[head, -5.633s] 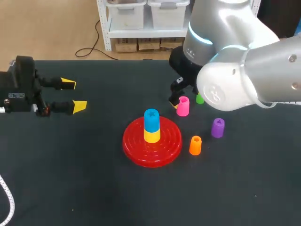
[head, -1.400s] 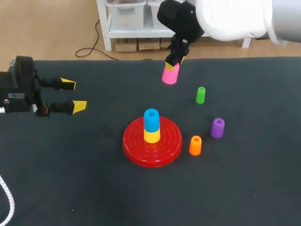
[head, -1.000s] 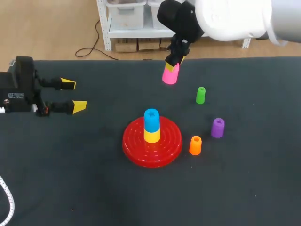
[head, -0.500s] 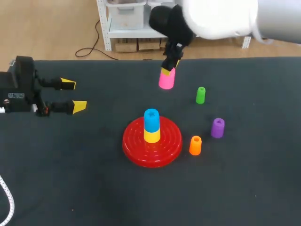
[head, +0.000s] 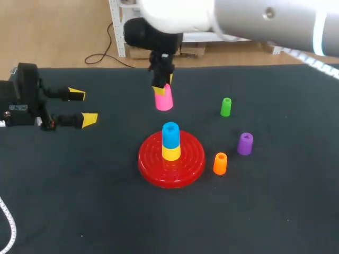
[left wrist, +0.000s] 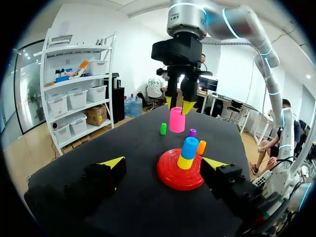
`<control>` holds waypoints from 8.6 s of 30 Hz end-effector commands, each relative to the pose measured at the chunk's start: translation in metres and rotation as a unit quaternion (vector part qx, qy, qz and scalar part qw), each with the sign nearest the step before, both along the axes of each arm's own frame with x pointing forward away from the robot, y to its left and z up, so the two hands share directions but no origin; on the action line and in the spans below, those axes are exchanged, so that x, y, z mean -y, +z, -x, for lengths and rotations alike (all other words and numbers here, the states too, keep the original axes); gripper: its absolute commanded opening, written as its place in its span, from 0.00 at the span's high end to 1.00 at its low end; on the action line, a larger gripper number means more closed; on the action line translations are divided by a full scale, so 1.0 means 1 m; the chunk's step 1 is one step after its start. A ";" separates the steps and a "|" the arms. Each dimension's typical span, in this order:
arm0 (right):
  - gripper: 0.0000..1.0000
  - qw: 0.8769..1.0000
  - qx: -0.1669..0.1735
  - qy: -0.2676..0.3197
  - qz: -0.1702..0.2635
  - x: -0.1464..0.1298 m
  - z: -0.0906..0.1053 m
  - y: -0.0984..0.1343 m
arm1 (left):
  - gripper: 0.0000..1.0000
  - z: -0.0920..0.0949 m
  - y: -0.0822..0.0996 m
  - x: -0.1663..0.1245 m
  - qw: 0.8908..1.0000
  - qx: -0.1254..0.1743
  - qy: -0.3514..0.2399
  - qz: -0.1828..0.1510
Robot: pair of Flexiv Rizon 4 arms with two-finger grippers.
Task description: Pick up and stack the cylinders on the red base in this order: pink,purple,orange,green
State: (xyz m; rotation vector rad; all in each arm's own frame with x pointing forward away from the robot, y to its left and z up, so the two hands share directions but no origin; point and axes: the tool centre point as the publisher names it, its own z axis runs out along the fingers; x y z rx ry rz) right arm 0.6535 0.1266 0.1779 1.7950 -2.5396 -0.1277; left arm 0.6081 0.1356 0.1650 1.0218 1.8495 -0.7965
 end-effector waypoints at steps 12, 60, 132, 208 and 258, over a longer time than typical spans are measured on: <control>1.00 0.999 0.031 0.020 0.012 0.010 0.034 -0.012 | 0.00 0.000 -0.002 0.000 1.000 0.004 0.002 0.003; 1.00 0.999 0.023 0.020 0.018 0.012 0.048 -0.032 | 0.00 0.000 -0.002 0.000 1.000 0.004 0.002 0.003; 0.00 0.999 0.032 -0.004 0.030 0.011 0.049 -0.034 | 0.00 0.000 -0.002 0.000 1.000 0.004 0.002 0.003; 0.00 0.957 0.035 -0.271 0.099 0.219 0.070 -0.056 | 0.00 0.000 -0.002 0.000 1.000 0.004 0.002 0.003; 0.00 0.961 0.093 -0.259 0.032 0.218 0.031 -0.086 | 0.00 0.000 -0.002 0.000 1.000 0.004 0.002 0.003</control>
